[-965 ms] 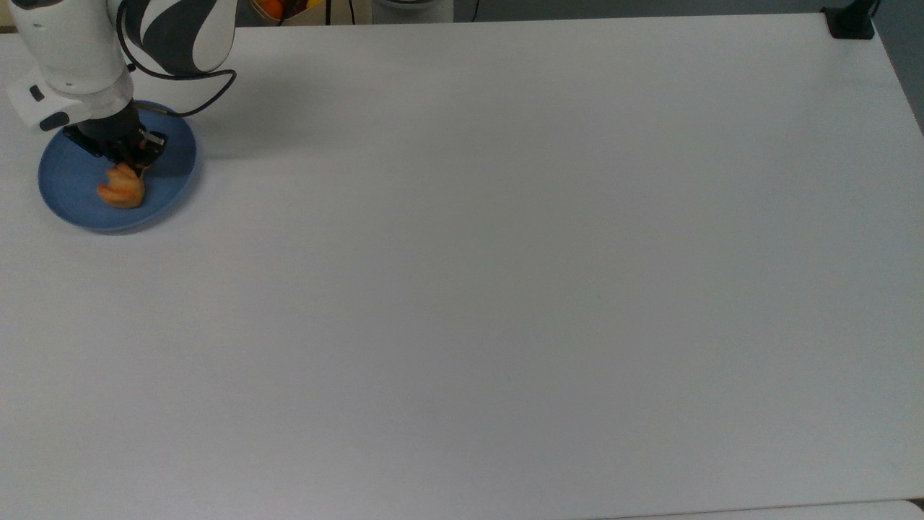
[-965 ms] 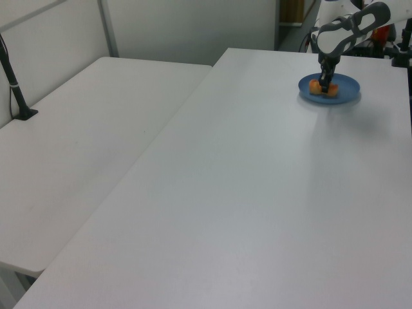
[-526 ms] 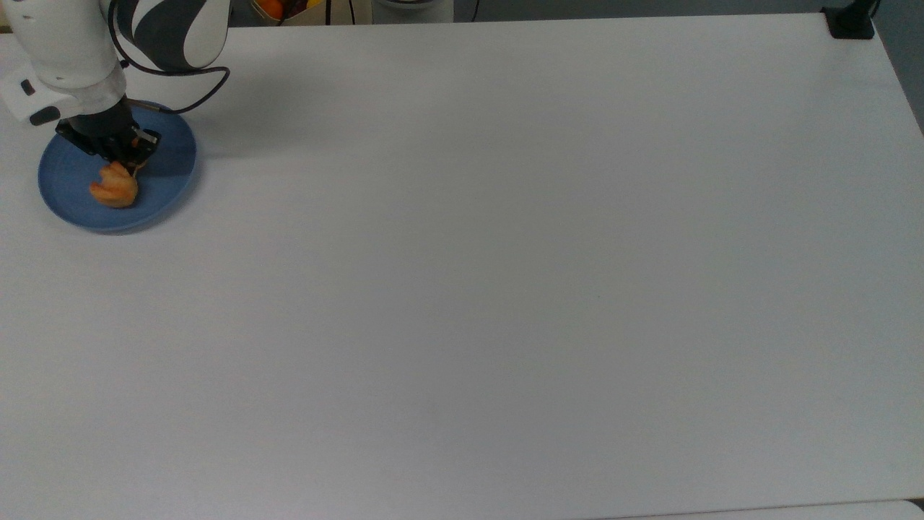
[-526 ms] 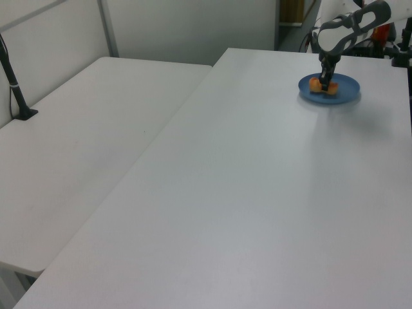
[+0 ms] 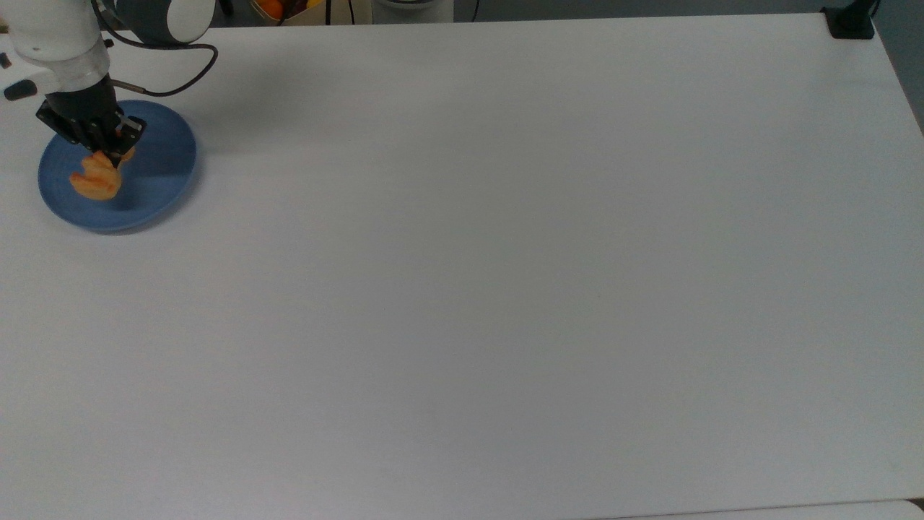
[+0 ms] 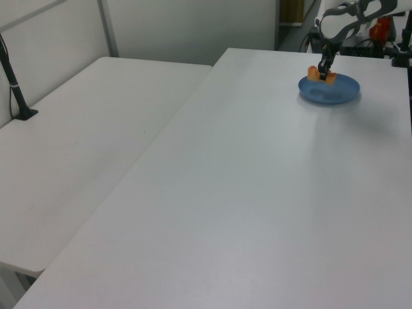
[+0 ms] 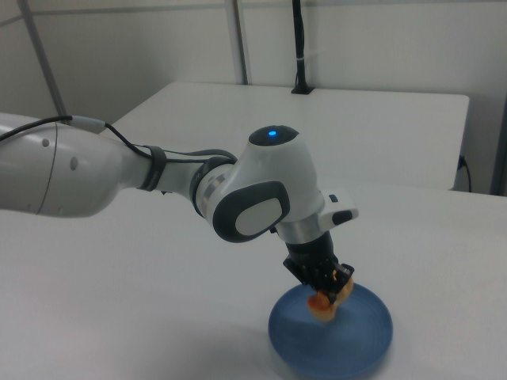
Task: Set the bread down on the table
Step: 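Lift the bread roll off the plate and carry it across the table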
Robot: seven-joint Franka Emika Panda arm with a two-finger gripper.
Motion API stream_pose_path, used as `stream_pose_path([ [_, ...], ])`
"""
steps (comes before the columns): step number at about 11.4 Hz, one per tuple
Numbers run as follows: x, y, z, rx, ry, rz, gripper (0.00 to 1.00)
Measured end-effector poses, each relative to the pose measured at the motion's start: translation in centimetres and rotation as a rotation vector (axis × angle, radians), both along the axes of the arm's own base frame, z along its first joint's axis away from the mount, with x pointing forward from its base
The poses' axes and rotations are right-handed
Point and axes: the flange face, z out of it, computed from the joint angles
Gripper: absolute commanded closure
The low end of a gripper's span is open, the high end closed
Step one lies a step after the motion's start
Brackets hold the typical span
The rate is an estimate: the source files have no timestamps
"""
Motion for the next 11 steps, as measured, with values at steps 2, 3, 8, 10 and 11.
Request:
stream_pose_path([
  [2,-0.3,0.4,1.7,0.020,-0.002,0.001,1.00],
  [3,-0.3,1.0,2.8,0.039,0.002,0.008,1.00],
  [8,1.6,10.2,8.2,0.135,-0.026,0.061,1.00],
  [10,1.5,14.5,10.9,0.180,-0.015,0.097,1.00],
  [11,1.2,16.9,12.2,0.204,0.000,0.120,1.00],
])
